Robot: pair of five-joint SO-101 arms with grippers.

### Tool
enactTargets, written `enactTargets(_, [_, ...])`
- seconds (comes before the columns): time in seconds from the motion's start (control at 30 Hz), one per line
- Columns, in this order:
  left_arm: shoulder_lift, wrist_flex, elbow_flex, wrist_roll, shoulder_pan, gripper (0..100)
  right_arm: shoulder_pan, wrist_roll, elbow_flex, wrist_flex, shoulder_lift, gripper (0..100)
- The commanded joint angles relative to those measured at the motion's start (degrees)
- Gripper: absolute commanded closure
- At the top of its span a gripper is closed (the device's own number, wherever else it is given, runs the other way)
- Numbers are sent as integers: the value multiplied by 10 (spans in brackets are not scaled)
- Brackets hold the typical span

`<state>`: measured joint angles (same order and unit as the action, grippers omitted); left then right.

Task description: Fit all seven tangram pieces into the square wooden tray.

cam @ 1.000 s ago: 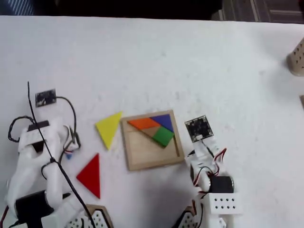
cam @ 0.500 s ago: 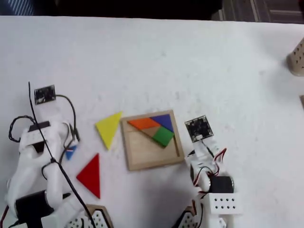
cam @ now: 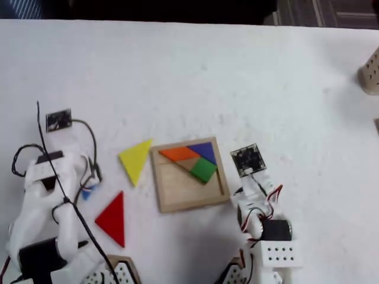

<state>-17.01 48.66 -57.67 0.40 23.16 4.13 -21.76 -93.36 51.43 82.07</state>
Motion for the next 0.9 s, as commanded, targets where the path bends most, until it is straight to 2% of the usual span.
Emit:
enactTargets(0.0, [0,0,-8,-5,-10,916,-6,-6,2,5,9,981])
enactTargets(0.57, [2,37,-11,-5,-11,916,-5,-7,-3,3,9,981])
enactTargets(0.87, [116,81,73,-2,-10,921,-5,-7,-3,2,9,981])
